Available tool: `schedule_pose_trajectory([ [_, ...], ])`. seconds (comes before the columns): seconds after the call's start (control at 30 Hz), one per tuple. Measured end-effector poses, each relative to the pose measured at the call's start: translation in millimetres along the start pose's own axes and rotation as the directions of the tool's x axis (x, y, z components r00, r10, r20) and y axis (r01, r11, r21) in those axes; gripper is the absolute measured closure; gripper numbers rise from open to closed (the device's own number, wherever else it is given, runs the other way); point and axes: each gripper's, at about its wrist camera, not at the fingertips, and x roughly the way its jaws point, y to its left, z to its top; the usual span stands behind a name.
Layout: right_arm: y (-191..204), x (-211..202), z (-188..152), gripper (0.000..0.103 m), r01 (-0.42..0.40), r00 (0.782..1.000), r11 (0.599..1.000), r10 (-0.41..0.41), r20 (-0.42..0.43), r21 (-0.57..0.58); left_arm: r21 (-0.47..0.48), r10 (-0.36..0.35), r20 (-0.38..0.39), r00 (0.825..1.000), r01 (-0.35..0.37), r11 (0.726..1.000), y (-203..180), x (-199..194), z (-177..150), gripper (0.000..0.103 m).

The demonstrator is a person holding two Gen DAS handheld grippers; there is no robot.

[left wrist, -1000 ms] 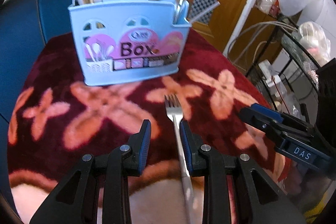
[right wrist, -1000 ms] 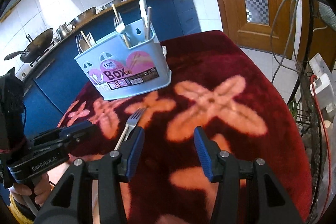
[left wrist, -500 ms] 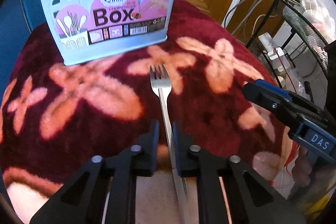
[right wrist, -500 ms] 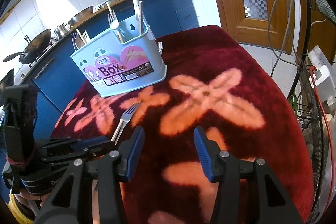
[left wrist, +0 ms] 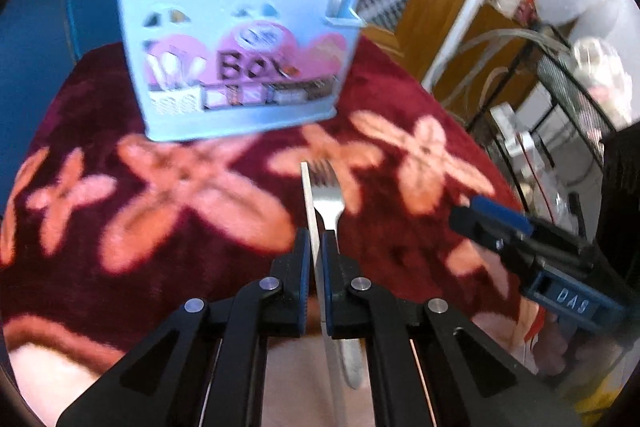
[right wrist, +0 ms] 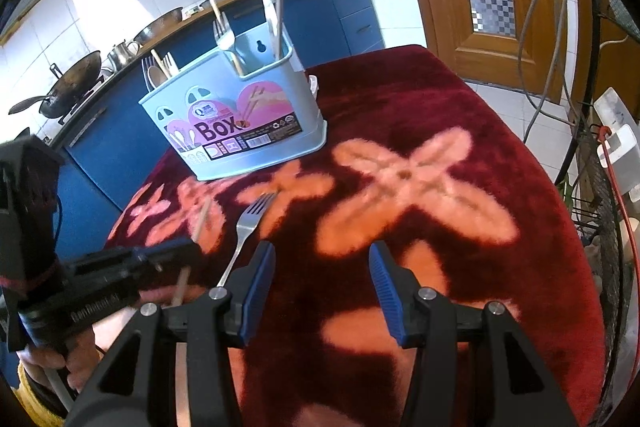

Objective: Organize utensils
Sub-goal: 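Grasp the thin chopstick with the left tool while the right tool grasps the silver fork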

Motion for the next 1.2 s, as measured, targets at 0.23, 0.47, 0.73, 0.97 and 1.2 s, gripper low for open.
schedule_pose_trajectory([
  [0.23, 13.1, 15.1, 3.4, 0.051, -0.030, 0.999, 0.999, 0.029, -0.042, -0.011, -0.054, 0.058, 0.098, 0.993, -0.053, 0.997, 25.6, -22.4, 9.2, 0.101],
  [0.47, 33.4, 42.2, 9.7, 0.051, -0.075, 0.992, 0.997, 0.073, -0.106, -0.020, -0.100, 0.107, 0.188, 0.976, -0.090, 0.991, 51.8, -46.4, 12.1, 0.101],
  [0.73, 44.6, 70.4, 16.6, 0.055, -0.100, 0.982, 0.995, 0.100, -0.158, 0.009, -0.135, 0.145, 0.250, 0.957, -0.113, 0.984, 80.0, -64.6, 14.1, 0.101],
  [0.97, 45.6, 89.8, 28.2, 0.061, -0.108, 0.976, 0.992, 0.119, -0.182, 0.068, -0.151, 0.101, 0.276, 0.956, -0.061, 0.987, 101.3, -66.0, 15.7, 0.101],
  [1.2, 37.3, 102.6, 35.0, 0.088, -0.114, 0.971, 0.980, 0.144, -0.190, 0.163, -0.123, 0.024, 0.302, 0.953, 0.014, 0.992, 115.2, -69.6, 21.2, 0.101],
])
